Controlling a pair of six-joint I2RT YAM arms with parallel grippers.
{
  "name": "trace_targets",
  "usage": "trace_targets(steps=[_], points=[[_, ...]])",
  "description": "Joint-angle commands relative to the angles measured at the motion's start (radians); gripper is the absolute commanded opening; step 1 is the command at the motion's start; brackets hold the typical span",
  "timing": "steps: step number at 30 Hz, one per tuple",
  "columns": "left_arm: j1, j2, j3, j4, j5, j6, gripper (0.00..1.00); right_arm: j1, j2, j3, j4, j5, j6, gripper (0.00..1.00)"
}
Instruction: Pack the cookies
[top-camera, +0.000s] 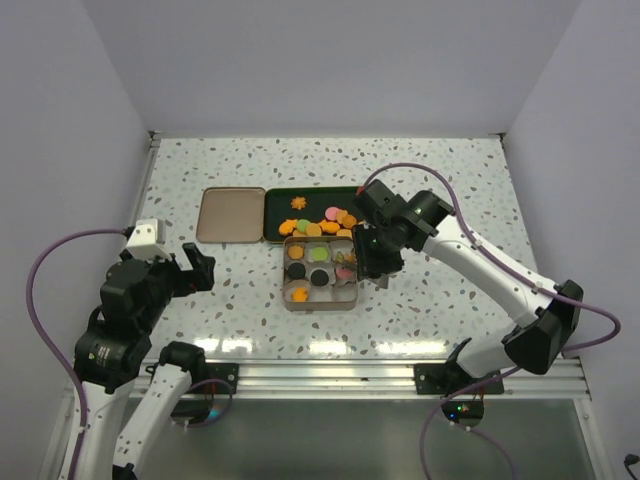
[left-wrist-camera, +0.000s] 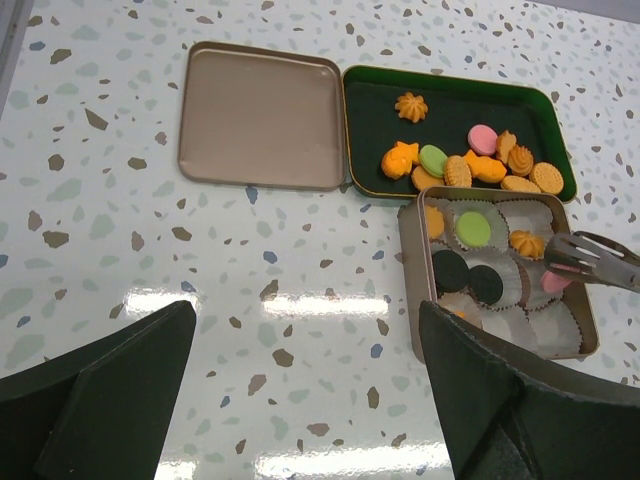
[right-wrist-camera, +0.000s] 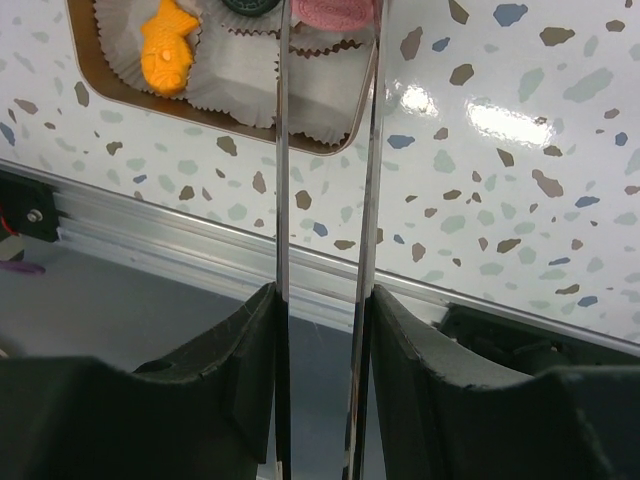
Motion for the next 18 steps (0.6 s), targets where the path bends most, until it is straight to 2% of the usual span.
trace_targets(steps=[1,12,18], points=[[-0.007,-0.007,0.002,0.041,-0.005,0.017,0.99,0.004,-0.001,-0.002,0.029,0.015,-0.006,0.41],[-0.007,-0.002,0.003,0.043,-0.002,0.017,0.99,0.004,0.010,-0.020,0.017,0.045,-0.026,0.47],[-0.007,0.001,0.000,0.043,-0.001,0.020,0.99,0.004,0.010,-0.011,0.003,0.061,-0.032,0.47]])
